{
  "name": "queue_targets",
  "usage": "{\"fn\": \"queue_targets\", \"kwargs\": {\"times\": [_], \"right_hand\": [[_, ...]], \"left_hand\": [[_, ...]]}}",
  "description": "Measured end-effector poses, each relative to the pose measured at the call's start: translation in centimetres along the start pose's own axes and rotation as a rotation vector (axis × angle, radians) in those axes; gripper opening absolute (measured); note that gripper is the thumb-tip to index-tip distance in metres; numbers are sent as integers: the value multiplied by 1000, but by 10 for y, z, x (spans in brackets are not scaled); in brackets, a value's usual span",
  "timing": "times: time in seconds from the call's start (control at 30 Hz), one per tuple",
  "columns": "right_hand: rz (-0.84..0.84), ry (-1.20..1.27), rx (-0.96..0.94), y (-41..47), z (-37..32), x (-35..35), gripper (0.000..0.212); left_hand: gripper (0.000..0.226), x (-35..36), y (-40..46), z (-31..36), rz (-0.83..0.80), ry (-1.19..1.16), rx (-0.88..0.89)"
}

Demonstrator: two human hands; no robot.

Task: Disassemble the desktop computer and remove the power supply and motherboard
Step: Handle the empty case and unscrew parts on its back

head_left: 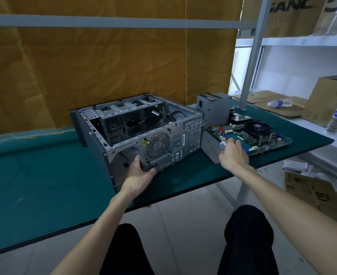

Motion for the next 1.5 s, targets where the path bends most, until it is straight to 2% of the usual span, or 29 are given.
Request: {"fn": "queue_targets", "kwargs": {"times": [0.1,0.27,0.37,0.43,0.47,0.53,0.57,0.63,0.83,0.97,1.17,1.4,1.5], "right_hand": [[-43,-74,-23,16,5,7,39],[-62,-163,-57,30,0,17,44],[86,-313,-119,16,-18,7,40],[190,-199,-259,-6,-44,2,32],[144,-50,-329,-20,-59,5,22],[-189,254,-342,-43,-87,32,11],[-384,370,-316,-55,-103,50,17],[-606,516,-285,-75,-130,75,27],[-763,729,-218,-81,-156,93,28],[-776,825,-196,-81,-157,94,28],[-742,974,-102,-81,-156,88,9],[-597,765,-192,-81,-147,84,13],[-443,661,-240,-74,-127,72,18]], "left_hand": [[23,-4,4,-3,26,-16,22],[29,-5,6,-10,36,-7,70],[35,-4,7,-14,32,0,76],[36,-4,9,-18,33,-9,71],[36,-3,9,-19,35,-9,75],[35,-4,9,-18,50,-15,90],[35,-5,9,-17,63,-20,97],[35,-7,7,-15,80,-29,113],[37,-7,4,-8,63,-29,156],[35,-7,5,-9,66,-43,160],[32,-6,2,-7,74,-29,180],[32,-3,3,-10,44,0,110],[32,-3,4,-12,17,-54,63]]}}
Point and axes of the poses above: each hand's wrist, its own y-axis towards the middle knuckle, its own x-axis out of the palm, z = x × y, the point moved 8 cm from there along y, towards the middle knuckle, and after that the axes turned 7 degrees about -z, right-handed, at the moved point
